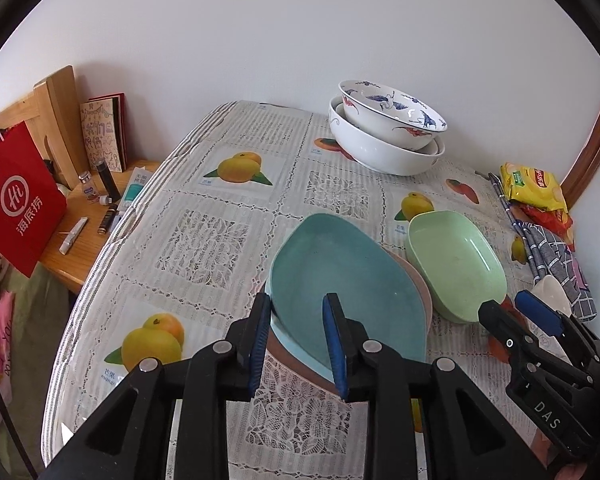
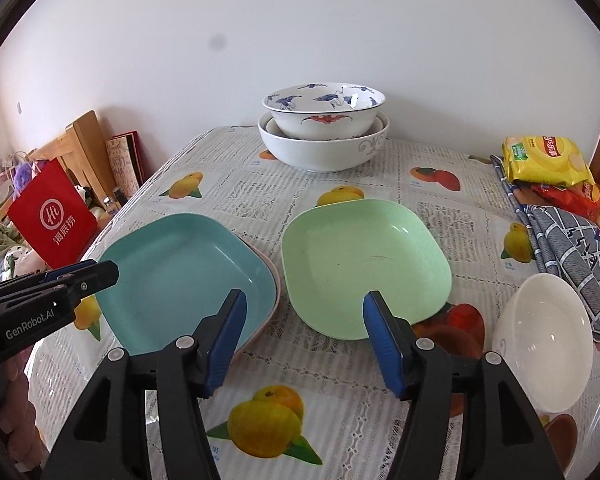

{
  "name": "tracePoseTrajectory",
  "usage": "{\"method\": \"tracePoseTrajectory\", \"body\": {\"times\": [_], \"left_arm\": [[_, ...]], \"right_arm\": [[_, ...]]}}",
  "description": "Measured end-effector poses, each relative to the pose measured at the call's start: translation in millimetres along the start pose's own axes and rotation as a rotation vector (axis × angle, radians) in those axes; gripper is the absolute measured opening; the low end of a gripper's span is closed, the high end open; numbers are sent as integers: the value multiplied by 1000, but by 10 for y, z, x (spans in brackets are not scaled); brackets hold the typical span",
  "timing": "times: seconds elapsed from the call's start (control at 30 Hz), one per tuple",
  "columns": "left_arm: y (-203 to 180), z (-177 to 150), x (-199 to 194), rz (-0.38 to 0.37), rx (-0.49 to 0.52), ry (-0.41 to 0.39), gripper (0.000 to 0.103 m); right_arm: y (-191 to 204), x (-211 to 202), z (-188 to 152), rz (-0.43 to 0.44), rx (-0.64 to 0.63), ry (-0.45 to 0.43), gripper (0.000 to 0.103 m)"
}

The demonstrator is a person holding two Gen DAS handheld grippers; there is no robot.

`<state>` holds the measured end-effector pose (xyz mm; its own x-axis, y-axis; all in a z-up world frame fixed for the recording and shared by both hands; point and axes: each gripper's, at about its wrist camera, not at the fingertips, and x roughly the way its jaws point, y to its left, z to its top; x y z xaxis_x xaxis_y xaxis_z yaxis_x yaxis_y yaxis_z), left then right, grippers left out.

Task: Organize plates and bowls
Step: 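Open both grippers to release the light-blue plate and withdraw, then move both grippers to the green plate rim and close on it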

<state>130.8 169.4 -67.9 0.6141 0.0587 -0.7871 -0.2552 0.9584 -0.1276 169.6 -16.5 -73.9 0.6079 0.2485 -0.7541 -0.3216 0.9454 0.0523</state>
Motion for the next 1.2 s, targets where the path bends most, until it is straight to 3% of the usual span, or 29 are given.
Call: {"method": "tracePoseTrajectory", "body": {"times": [0.1,0.13,0.17,0.2,0.23,0.77,1.2], "left_arm": [[-59,8,-87,7,4,-10,26],[-81,11,-109,7,9,-13,31],[-105,8,-127,10,17,-15,40],[-120,1,-147,27,20,-25,59],[-128,-14,-176,51,21,-44,64],[-513,15,-416,-7,74,-94,64],[-1014,249,-318,-1,158,-117,64]], "right_arm": [[-99,-116,-35,-24,3,-16,65],[-132,-152,-50,-28,8,-19,65],[-167,-183,-63,-24,14,-19,65],[-193,-212,-83,-20,19,-18,65],[-218,-243,-100,-18,24,-20,65],[-503,-611,-186,-96,79,-68,65],[-823,-626,18,-104,140,-19,65]]}}
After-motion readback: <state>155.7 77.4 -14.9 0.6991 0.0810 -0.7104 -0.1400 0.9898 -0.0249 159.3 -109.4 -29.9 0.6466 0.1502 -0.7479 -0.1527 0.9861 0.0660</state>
